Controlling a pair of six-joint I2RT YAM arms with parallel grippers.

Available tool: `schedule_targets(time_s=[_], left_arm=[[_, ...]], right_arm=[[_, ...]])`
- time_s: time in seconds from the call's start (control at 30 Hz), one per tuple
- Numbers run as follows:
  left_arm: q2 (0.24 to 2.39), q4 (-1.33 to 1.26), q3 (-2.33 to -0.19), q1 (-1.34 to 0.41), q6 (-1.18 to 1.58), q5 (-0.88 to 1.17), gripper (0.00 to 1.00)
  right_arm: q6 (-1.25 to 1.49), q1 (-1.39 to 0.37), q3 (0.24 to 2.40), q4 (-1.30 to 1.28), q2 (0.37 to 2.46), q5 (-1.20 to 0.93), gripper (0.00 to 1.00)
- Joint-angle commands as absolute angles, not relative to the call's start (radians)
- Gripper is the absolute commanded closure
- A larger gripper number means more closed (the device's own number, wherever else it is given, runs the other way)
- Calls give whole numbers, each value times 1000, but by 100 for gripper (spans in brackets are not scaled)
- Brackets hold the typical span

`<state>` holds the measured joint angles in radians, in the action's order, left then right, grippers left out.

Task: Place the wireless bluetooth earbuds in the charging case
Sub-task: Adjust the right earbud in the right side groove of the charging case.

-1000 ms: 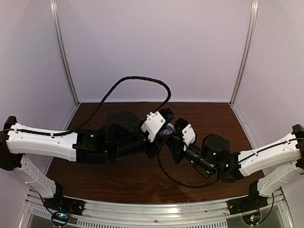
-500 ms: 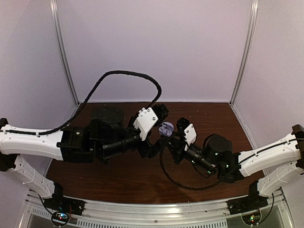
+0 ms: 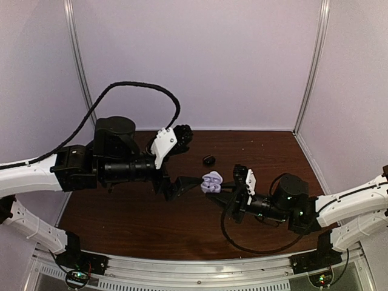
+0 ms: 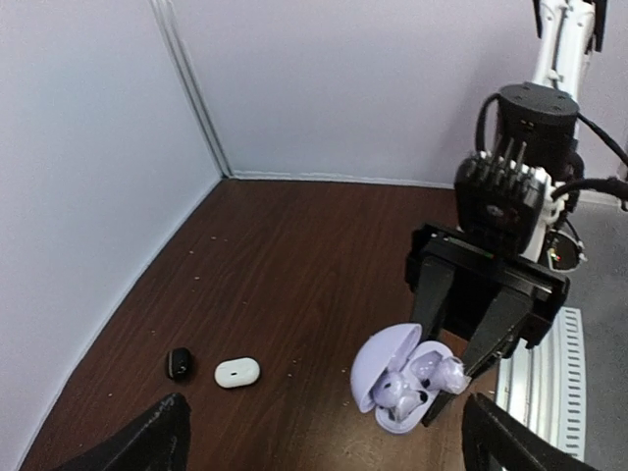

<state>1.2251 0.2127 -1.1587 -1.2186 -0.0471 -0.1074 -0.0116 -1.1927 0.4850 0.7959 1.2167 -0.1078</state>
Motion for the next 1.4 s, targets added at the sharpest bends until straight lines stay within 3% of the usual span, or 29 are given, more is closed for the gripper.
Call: schedule_targets(time_s=[0.0, 0.27, 1.37], left_arm=[[1263, 252, -1182, -1222, -54, 143, 2], [1314, 206, -1194, -1223, -8, 195, 2], [1422, 222, -1208, -1217, 57, 65, 9]], right_arm=[[0, -1180, 481, 782, 1197, -322, 100], [-7, -1179, 509, 738, 1205, -364, 100], [-18, -1180, 518, 730, 1185, -406, 100]])
